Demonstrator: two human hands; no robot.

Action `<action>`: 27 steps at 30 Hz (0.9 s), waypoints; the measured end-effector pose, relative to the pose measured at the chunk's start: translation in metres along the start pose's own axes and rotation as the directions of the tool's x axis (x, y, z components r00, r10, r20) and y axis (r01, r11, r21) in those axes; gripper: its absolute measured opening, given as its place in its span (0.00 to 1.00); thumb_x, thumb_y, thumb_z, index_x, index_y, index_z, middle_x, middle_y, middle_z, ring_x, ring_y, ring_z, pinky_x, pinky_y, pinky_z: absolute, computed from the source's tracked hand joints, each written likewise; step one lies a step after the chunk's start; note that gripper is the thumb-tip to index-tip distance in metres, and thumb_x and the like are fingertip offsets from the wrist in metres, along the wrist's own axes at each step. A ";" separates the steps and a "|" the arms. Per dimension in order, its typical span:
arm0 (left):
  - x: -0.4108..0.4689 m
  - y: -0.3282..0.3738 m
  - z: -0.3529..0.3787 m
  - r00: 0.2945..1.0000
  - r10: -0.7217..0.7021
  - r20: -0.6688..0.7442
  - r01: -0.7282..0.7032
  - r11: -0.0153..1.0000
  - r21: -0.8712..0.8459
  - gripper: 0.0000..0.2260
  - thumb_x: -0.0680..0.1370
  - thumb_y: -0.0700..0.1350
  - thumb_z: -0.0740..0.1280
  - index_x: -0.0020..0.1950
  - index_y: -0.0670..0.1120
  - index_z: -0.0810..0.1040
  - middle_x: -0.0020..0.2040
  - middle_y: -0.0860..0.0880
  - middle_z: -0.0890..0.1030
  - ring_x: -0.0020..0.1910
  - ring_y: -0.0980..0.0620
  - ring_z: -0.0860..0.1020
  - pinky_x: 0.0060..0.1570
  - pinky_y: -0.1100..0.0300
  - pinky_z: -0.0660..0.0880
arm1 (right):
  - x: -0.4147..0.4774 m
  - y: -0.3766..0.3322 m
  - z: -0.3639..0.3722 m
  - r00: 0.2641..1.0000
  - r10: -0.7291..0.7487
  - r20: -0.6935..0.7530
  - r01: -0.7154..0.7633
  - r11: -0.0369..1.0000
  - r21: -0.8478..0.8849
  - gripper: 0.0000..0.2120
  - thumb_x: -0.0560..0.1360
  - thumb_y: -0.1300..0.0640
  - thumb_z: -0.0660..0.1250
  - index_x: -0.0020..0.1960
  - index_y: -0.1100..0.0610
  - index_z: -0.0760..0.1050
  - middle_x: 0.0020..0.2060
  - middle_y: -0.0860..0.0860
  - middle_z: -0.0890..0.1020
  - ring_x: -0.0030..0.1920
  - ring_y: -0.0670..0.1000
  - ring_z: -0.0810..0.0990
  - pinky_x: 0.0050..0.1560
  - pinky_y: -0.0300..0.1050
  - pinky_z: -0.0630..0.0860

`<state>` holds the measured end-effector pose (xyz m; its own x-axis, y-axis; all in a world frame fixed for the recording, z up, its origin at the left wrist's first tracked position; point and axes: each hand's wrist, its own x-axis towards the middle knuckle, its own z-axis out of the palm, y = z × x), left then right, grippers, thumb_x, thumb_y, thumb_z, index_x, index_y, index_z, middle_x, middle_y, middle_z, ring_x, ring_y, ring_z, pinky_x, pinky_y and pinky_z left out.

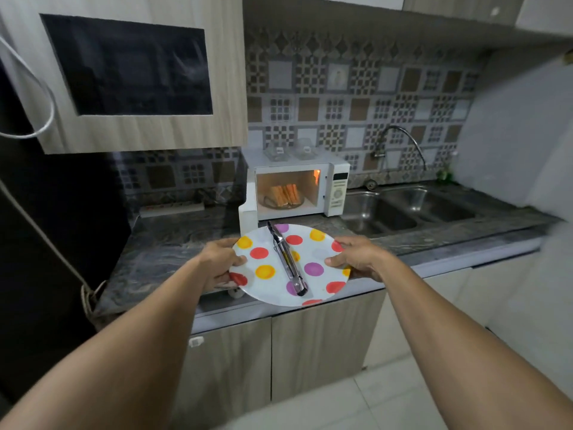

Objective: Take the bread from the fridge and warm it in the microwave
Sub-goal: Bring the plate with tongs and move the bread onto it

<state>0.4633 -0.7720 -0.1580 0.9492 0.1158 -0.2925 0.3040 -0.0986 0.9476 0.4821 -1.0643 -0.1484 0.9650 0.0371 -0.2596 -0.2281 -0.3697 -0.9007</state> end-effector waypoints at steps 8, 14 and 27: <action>0.043 0.003 0.090 1.000 -0.007 0.016 0.007 0.999 -0.042 0.21 0.78 0.31 0.65 0.69 0.46 0.74 0.55 0.43 0.84 0.51 0.43 0.83 0.46 0.51 0.82 | 0.037 0.029 -0.082 1.000 -0.031 -0.007 0.030 0.999 -0.023 0.19 0.70 0.71 0.75 0.59 0.63 0.81 0.53 0.57 0.85 0.46 0.53 0.84 0.44 0.42 0.83; 0.082 0.019 0.147 1.000 -0.006 0.002 0.006 0.999 -0.036 0.20 0.79 0.32 0.65 0.70 0.46 0.74 0.56 0.43 0.82 0.52 0.44 0.81 0.44 0.53 0.79 | 0.095 0.038 -0.130 0.999 -0.034 0.017 0.035 0.996 -0.076 0.21 0.70 0.69 0.75 0.62 0.61 0.80 0.54 0.55 0.85 0.48 0.53 0.83 0.38 0.39 0.80; 0.194 0.027 0.180 0.992 -0.020 -0.126 0.027 0.998 0.059 0.22 0.78 0.32 0.66 0.70 0.48 0.74 0.59 0.41 0.80 0.56 0.40 0.77 0.53 0.48 0.77 | 0.237 0.055 -0.146 0.995 -0.025 0.093 0.035 0.993 -0.110 0.23 0.68 0.67 0.78 0.62 0.57 0.80 0.52 0.51 0.85 0.53 0.54 0.84 0.61 0.55 0.79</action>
<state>0.6699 -0.9303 -0.2128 0.9253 0.2412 -0.2925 0.3340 -0.1535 0.9300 0.7170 -1.2115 -0.2084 0.9542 0.1324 -0.2681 -0.1783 -0.4680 -0.8656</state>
